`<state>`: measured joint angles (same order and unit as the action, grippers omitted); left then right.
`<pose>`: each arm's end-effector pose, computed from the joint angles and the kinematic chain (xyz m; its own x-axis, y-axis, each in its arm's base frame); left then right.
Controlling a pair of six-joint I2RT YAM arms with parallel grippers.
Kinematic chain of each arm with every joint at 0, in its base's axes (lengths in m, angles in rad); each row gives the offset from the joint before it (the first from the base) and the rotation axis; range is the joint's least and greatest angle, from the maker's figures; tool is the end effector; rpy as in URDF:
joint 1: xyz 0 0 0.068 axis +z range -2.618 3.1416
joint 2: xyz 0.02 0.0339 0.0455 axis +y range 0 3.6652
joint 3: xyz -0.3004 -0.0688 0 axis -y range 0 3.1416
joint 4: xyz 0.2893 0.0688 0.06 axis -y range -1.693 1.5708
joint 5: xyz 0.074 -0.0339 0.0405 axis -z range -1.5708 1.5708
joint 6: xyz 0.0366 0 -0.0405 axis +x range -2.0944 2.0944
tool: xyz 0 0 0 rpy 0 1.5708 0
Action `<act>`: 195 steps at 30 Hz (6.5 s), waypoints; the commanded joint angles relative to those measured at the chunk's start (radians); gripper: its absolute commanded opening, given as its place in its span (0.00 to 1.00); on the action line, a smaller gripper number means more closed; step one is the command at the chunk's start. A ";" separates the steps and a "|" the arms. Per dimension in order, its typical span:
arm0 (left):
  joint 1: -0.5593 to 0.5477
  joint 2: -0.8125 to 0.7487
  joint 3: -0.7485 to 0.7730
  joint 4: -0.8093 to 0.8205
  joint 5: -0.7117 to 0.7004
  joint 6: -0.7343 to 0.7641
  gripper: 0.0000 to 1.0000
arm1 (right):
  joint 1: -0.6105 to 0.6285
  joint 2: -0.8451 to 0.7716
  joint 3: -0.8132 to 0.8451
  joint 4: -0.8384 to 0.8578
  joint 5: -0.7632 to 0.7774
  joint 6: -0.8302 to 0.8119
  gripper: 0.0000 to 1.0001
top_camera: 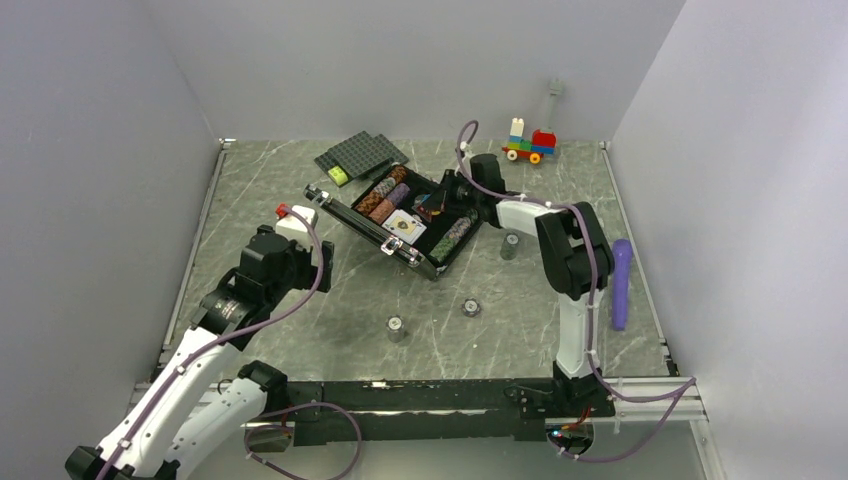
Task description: Pack up texas hold em set
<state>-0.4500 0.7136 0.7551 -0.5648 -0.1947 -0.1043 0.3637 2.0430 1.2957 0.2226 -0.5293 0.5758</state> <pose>0.1603 -0.0696 0.3272 -0.4763 0.1166 -0.8715 0.2275 0.9738 0.0060 0.4617 0.1955 0.1755 -0.7823 0.2051 -0.5882 -0.3452 0.6433 0.6834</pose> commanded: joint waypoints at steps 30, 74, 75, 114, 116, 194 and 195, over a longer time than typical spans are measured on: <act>0.010 0.023 -0.015 0.037 -0.102 0.048 0.99 | 0.097 0.138 0.109 0.037 0.010 0.051 0.00; 0.012 -0.027 -0.022 0.050 -0.095 0.046 0.99 | 0.058 -0.278 0.030 -0.238 0.306 -0.219 0.79; 0.013 -0.036 -0.022 0.053 -0.094 0.044 0.99 | 0.047 -0.309 0.004 -0.249 0.316 -0.227 0.80; 0.090 0.007 0.035 0.200 0.003 0.055 0.99 | -0.067 -0.557 -0.365 -0.511 0.719 -0.305 0.70; 0.089 0.008 0.034 0.201 0.004 0.056 0.99 | -0.068 -0.541 -0.366 -0.508 0.718 -0.303 0.70; 0.089 0.032 0.035 0.205 0.055 0.043 0.99 | -0.039 0.000 0.414 -0.740 0.116 -0.281 0.61; 0.089 0.032 0.036 0.205 0.055 0.043 0.99 | -0.039 -0.004 0.416 -0.742 0.133 -0.287 0.62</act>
<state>-0.3634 0.7456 0.7853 -0.4004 -0.1539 -0.0639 0.3275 2.0598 1.6459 -0.5213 -0.4599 0.3153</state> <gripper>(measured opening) 0.994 0.594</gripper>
